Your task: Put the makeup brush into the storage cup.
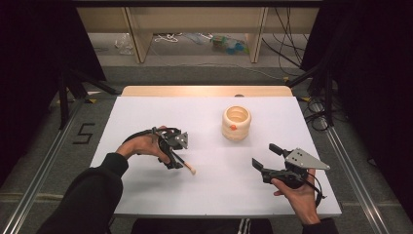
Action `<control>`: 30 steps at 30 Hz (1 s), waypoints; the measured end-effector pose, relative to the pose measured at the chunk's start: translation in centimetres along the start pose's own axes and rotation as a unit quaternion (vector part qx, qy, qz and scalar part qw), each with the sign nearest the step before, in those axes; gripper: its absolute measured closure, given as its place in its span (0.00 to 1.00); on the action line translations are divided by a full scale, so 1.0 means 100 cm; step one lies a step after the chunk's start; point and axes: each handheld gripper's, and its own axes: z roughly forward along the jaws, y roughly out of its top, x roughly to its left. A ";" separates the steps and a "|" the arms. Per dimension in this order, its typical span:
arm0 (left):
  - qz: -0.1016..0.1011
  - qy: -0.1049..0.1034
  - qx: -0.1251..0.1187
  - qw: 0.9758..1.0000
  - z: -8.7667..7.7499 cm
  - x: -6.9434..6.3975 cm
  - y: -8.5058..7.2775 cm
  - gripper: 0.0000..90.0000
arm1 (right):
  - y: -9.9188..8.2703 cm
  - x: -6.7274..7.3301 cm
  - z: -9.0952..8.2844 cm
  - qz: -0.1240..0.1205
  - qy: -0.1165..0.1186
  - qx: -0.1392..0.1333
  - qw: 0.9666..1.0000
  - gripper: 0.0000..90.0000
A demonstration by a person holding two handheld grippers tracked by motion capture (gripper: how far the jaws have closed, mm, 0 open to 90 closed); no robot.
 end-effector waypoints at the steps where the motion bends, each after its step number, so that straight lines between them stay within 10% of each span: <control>1: -0.002 0.000 -0.001 1.000 0.001 0.000 0.000 0.31 | 0.000 0.000 0.000 0.000 0.000 0.000 1.000 0.22; 30: 0.021 -0.005 0.046 0.999 0.011 0.011 0.007 0.44 | -0.001 0.001 0.002 0.002 0.010 -0.003 1.000 0.22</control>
